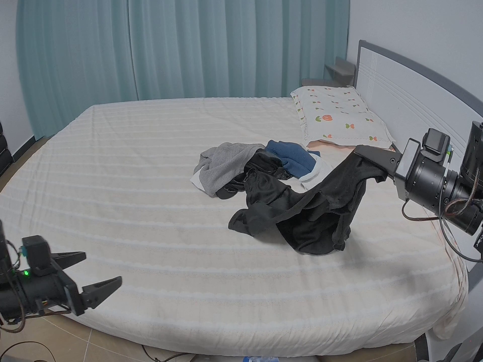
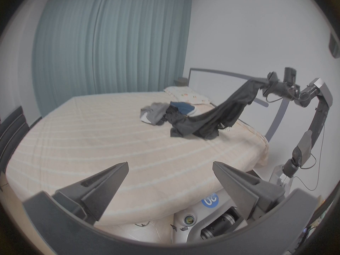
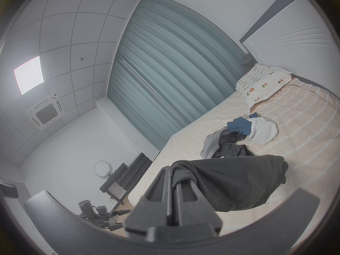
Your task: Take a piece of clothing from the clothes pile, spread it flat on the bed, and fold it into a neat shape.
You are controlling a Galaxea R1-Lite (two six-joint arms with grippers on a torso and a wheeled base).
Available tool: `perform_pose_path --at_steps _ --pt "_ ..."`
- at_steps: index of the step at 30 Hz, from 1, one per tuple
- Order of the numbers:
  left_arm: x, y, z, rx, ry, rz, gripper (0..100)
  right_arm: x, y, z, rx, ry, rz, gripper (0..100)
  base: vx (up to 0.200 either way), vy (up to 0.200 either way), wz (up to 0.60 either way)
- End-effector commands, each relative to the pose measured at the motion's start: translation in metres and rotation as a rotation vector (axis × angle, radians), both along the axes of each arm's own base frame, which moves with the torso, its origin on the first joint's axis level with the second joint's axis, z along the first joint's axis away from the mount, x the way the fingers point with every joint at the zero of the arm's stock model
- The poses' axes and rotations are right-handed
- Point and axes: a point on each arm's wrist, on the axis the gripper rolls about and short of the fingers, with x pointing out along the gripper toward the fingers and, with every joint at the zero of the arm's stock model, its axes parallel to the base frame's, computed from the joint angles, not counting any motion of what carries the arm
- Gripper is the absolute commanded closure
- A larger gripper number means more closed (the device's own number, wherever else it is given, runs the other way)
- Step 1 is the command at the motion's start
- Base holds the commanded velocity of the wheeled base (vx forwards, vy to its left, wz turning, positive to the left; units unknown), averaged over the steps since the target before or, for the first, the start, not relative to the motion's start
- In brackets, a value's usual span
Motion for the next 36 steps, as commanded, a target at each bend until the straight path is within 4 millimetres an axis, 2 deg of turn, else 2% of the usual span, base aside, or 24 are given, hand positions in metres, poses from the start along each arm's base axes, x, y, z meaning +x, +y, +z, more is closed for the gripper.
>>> perform_pose_path --at_steps 1,7,9,13,14,16,28,36 --pt "0.071 -0.045 -0.057 0.045 0.257 -0.124 0 0.008 0.008 -0.005 -0.011 0.023 0.01 100 0.0 0.0 0.0" --pt "0.099 -0.072 -0.072 0.029 0.247 -0.062 0 0.01 0.007 -0.006 -0.01 0.024 -0.007 100 0.0 0.0 0.0" --pt "0.11 -0.088 -0.08 0.028 0.239 -0.057 0 0.009 0.006 -0.006 -0.009 0.024 -0.018 100 0.0 0.0 0.0" --pt "0.127 -0.11 -0.095 0.056 0.238 -0.066 0 0.009 0.005 -0.003 -0.007 0.017 -0.027 100 0.0 0.0 0.0" --pt "0.127 -0.11 -0.095 0.056 0.238 -0.066 0 0.009 0.005 -0.003 -0.007 0.017 -0.027 100 0.0 0.0 0.0" --pt "0.141 -0.123 -0.107 0.076 0.239 -0.063 0 0.009 0.005 -0.004 -0.008 0.018 -0.027 100 0.0 0.0 0.0" --pt "0.182 -0.156 -0.132 0.073 0.213 -0.074 0 0.01 0.005 -0.003 -0.004 0.013 -0.027 100 0.0 0.0 0.0" --pt "0.199 -0.181 -0.144 0.061 0.187 -0.105 0 0.011 0.007 0.011 0.02 -0.03 -0.05 100 0.0 0.0 0.0"
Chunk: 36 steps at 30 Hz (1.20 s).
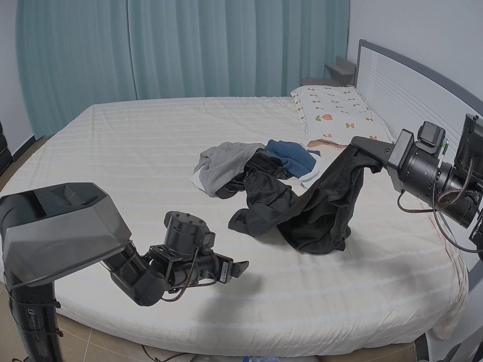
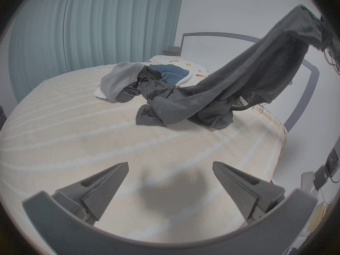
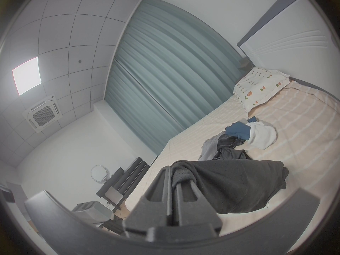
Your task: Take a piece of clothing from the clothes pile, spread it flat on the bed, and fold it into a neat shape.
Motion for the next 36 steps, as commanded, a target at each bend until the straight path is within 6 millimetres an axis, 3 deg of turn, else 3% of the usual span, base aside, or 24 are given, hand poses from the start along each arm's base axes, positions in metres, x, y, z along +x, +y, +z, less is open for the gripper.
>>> perform_pose_path --at_steps 1,18,27,28,36 --pt "0.014 -0.018 -0.017 -0.002 0.0 -0.019 0 0.0 0.003 0.007 0.01 -0.024 -0.01 100 0.0 0.0 0.0" --pt "0.076 -0.065 -0.048 -0.073 -0.194 0.119 0 -0.012 0.006 0.018 0.028 -0.062 0.014 100 0.0 0.0 0.0" --pt "0.109 -0.077 -0.066 -0.105 -0.271 0.232 0 -0.009 -0.001 0.027 0.043 -0.092 -0.015 100 0.0 0.0 0.0" --pt "0.111 -0.076 -0.068 -0.102 -0.271 0.241 100 -0.007 -0.003 0.026 0.042 -0.091 -0.026 100 0.0 0.0 0.0" --pt "0.111 -0.073 -0.071 -0.121 -0.252 0.264 100 0.002 -0.011 0.033 0.049 -0.112 -0.064 100 0.0 0.0 0.0"
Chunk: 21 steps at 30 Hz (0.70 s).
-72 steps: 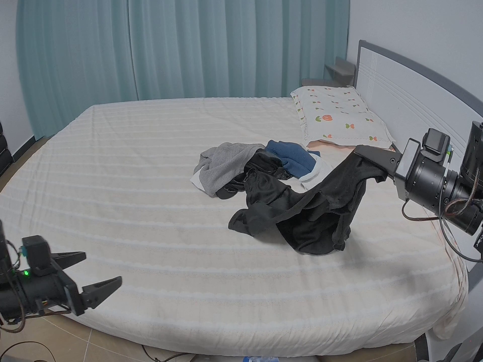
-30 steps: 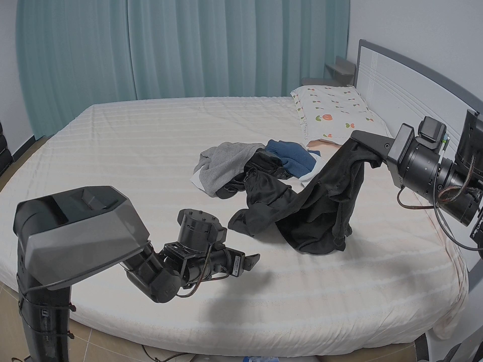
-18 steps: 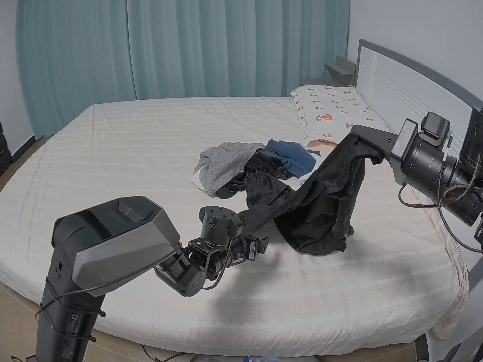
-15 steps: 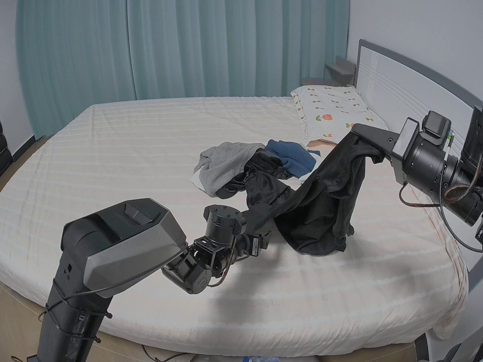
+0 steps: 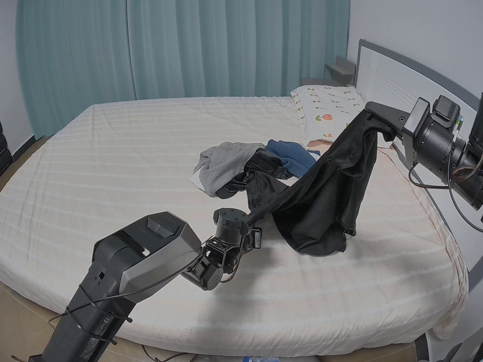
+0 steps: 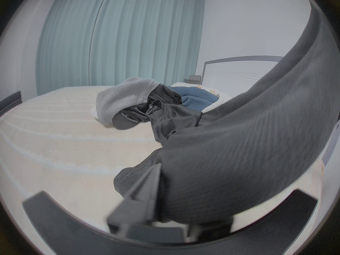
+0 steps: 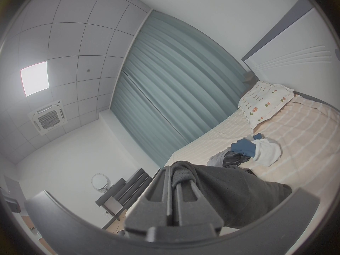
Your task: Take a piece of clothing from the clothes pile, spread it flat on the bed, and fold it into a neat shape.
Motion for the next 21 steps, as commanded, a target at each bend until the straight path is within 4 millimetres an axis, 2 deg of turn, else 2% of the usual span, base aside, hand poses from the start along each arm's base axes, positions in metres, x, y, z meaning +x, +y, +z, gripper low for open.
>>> perform_pose_path --at_steps 1,3,6,7,8,11,12,13,15,16,17,18,19,20,21 --pt "0.0 0.003 -0.004 -0.019 0.017 0.018 100 0.006 -0.003 -0.003 -0.006 0.011 -0.017 100 0.0 0.0 0.0" --pt "-0.004 0.008 0.002 -0.042 0.033 0.039 100 0.009 -0.002 -0.009 -0.016 0.031 -0.017 100 0.0 0.0 0.0" --pt "-0.021 0.022 0.036 -0.083 0.06 0.061 100 0.015 0.0 -0.02 -0.035 0.071 -0.019 100 0.0 0.0 0.0" --pt "-0.023 0.023 0.039 -0.087 0.063 0.061 100 0.016 0.0 -0.022 -0.038 0.076 -0.019 100 0.0 0.0 0.0" --pt "-0.032 0.031 0.061 -0.111 0.068 0.071 100 0.019 0.002 -0.032 -0.055 0.109 -0.017 100 0.0 0.0 0.0" --pt "-0.044 0.042 0.095 -0.163 0.067 0.093 100 0.03 0.007 -0.046 -0.072 0.149 -0.023 100 0.0 0.0 0.0" --pt "-0.045 0.044 0.1 -0.175 0.063 0.097 100 0.031 0.008 -0.047 -0.072 0.15 -0.025 100 0.0 0.0 0.0" --pt "-0.054 0.053 0.126 -0.238 0.065 0.12 100 0.041 0.011 -0.051 -0.078 0.164 -0.034 100 0.0 0.0 0.0" --pt "-0.067 0.061 0.154 -0.301 0.082 0.139 100 0.051 0.015 -0.053 -0.08 0.168 -0.051 100 0.0 0.0 0.0" --pt "-0.067 0.061 0.154 -0.301 0.082 0.139 100 0.051 0.015 -0.053 -0.08 0.168 -0.051 100 0.0 0.0 0.0" --pt "-0.079 0.067 0.174 -0.351 0.105 0.151 100 0.06 0.022 -0.058 -0.086 0.179 -0.05 100 0.0 0.0 0.0" --pt "-0.082 0.067 0.178 -0.362 0.109 0.15 100 0.062 0.023 -0.059 -0.086 0.181 -0.049 100 0.0 0.0 0.0" --pt "-0.089 0.072 0.197 -0.417 0.101 0.142 100 0.067 0.029 -0.06 -0.088 0.174 -0.044 100 0.0 0.0 0.0" --pt "-0.089 0.072 0.197 -0.417 0.101 0.142 100 0.067 0.029 -0.06 -0.088 0.174 -0.044 100 0.0 0.0 0.0" --pt "-0.098 0.079 0.223 -0.468 0.065 0.115 100 0.076 0.032 -0.04 -0.054 0.089 -0.052 100 0.0 0.0 0.0"
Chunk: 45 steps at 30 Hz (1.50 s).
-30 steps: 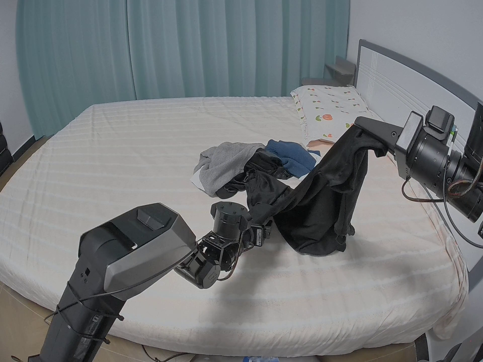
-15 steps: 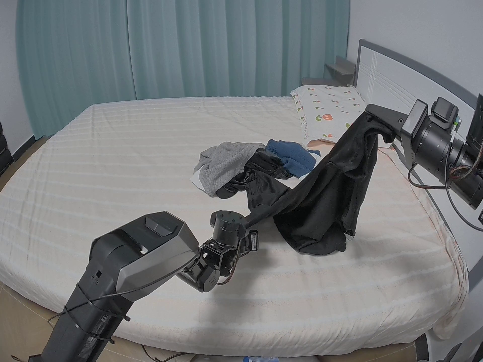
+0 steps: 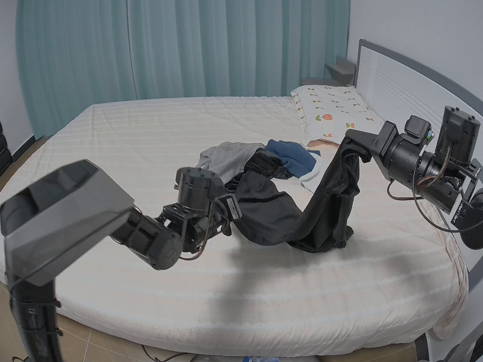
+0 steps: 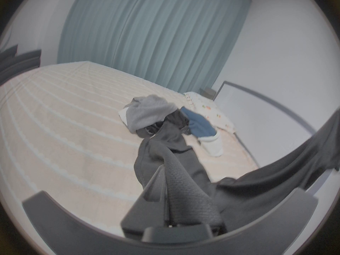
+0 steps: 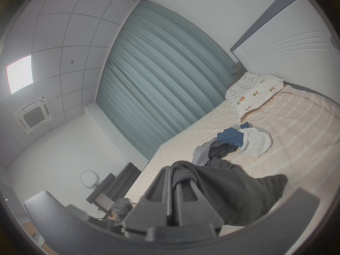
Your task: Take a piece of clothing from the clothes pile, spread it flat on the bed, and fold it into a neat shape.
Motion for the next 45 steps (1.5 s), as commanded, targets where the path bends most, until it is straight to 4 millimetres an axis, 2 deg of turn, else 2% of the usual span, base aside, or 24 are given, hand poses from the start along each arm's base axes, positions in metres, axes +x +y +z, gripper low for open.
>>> perform_pose_path --at_steps 1,4,5,7,9,13,15,16,17,20,25,29,32,36,45 --pt "-0.049 0.034 0.114 -0.21 -0.124 -0.008 100 0.04 0.02 0.014 0.026 -0.085 -0.02 100 0.0 0.0 0.0" --pt "-0.067 0.044 0.143 -0.254 -0.185 -0.028 100 0.045 0.017 0.05 0.078 -0.193 -0.058 100 0.0 0.0 0.0" --pt "-0.07 0.047 0.146 -0.259 -0.197 -0.022 100 0.044 0.014 0.057 0.088 -0.213 -0.067 100 0.0 0.0 0.0" --pt "-0.076 0.051 0.144 -0.262 -0.187 -0.019 100 0.043 0.013 0.059 0.092 -0.218 -0.073 100 0.0 0.0 0.0" --pt "-0.082 0.054 0.132 -0.266 -0.142 -0.013 100 0.04 0.012 0.049 0.083 -0.19 -0.069 100 0.0 0.0 0.0" --pt "-0.096 0.059 0.091 -0.25 -0.026 -0.009 100 0.028 0.013 -0.022 -0.014 0.017 -0.038 100 0.0 0.0 0.0" --pt "-0.098 0.059 0.079 -0.263 -0.022 -0.019 100 0.026 0.016 -0.041 -0.037 0.064 -0.034 100 0.0 0.0 0.0" --pt "-0.098 0.059 0.079 -0.263 -0.022 -0.019 100 0.026 0.016 -0.041 -0.037 0.064 -0.034 100 0.0 0.0 0.0" --pt "-0.096 0.057 0.063 -0.287 -0.009 -0.014 100 0.03 0.017 -0.056 -0.039 0.092 -0.038 100 0.0 0.0 0.0" --pt "-0.094 0.053 0.047 -0.317 -0.009 -0.016 100 0.034 0.021 -0.074 -0.033 0.125 -0.051 100 0.0 0.0 0.0" --pt "-0.099 0.053 0.026 -0.305 0.021 -0.019 100 0.02 0.027 -0.101 -0.061 0.189 -0.026 100 0.0 0.0 0.0" --pt "-0.102 0.054 0.027 -0.31 0.022 -0.02 100 0.017 0.026 -0.111 -0.062 0.212 -0.027 100 0.0 0.0 0.0" --pt "-0.105 0.058 0.024 -0.388 0.072 0.021 100 0.014 0.028 -0.113 -0.057 0.217 -0.019 100 -0.2 0.0 0.0" --pt "-0.105 0.06 0.022 -0.396 0.081 0.028 100 0.014 0.028 -0.117 -0.062 0.23 -0.019 100 -0.15 0.0 0.0" --pt "-0.104 0.059 0.022 -0.398 0.082 0.029 100 0.011 0.026 -0.111 -0.04 0.221 -0.022 100 0.0 0.0 0.0"
